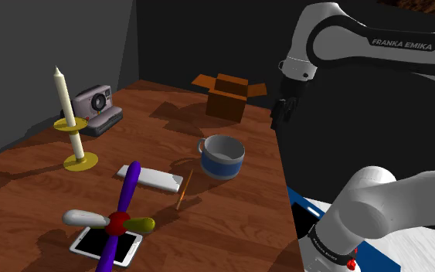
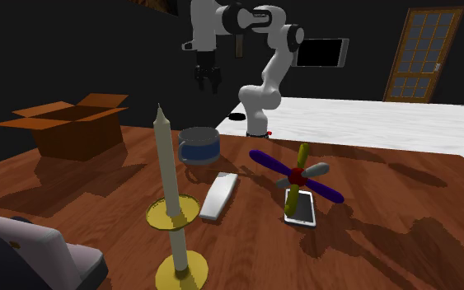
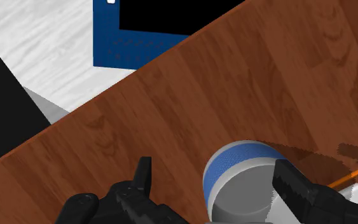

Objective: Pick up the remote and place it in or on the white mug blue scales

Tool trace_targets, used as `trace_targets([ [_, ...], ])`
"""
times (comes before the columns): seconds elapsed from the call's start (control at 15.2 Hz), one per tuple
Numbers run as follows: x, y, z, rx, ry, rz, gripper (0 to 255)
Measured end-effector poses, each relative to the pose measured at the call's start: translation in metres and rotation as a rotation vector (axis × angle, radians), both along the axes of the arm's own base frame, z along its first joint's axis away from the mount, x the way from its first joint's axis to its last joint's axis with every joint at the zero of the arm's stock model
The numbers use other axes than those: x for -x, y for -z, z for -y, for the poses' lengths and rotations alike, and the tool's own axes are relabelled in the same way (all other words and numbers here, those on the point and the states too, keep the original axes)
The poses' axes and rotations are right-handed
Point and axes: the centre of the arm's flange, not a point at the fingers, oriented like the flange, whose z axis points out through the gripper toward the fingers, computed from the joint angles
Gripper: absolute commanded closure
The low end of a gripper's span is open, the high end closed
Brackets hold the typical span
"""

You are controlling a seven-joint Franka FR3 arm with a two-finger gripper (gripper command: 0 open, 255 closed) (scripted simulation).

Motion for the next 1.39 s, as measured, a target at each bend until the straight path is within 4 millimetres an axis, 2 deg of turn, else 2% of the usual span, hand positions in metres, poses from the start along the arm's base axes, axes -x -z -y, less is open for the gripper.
trace_targets([
  [0.2, -0.012, 0.008, -0.008, -0.001, -0.02, 0.0, 0],
  [0.33, -0.024, 0.016, -0.024, -0.002, -0.05, 0.002, 0],
  [0.79, -0.083, 0.051, -0.086, -0.007, -0.165, 0.009, 0],
  [1.39, -0.137, 0.1, -0.178, -0.014, -0.314, 0.018, 0],
])
